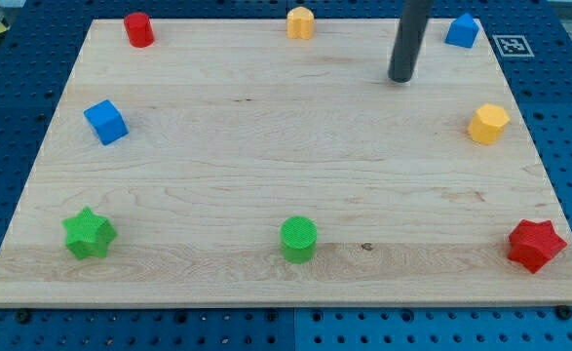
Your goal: Move your arm to the top of yellow hexagon
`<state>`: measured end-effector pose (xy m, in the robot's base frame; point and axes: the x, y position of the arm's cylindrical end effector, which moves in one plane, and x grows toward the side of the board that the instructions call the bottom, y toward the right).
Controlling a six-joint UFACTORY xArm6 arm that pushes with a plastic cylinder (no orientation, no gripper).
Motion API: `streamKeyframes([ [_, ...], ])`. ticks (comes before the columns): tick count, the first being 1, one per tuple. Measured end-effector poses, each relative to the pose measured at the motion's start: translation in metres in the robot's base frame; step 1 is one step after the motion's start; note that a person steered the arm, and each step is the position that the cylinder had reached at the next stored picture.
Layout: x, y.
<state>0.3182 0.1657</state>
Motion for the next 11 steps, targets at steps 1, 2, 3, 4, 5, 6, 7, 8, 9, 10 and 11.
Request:
streamKeyframes([
  [1,0.000,0.016],
  [2,0.000,0.045],
  [3,0.002,0.070],
  [4,0.002,0.073],
  [5,0.006,0.074],
  [6,0.010,0.075],
  [7,0.024,0.080],
  [8,0.025,0.080],
  [9,0.029,0.080],
  [10,0.030,0.080],
  [11,0.042,0.081],
])
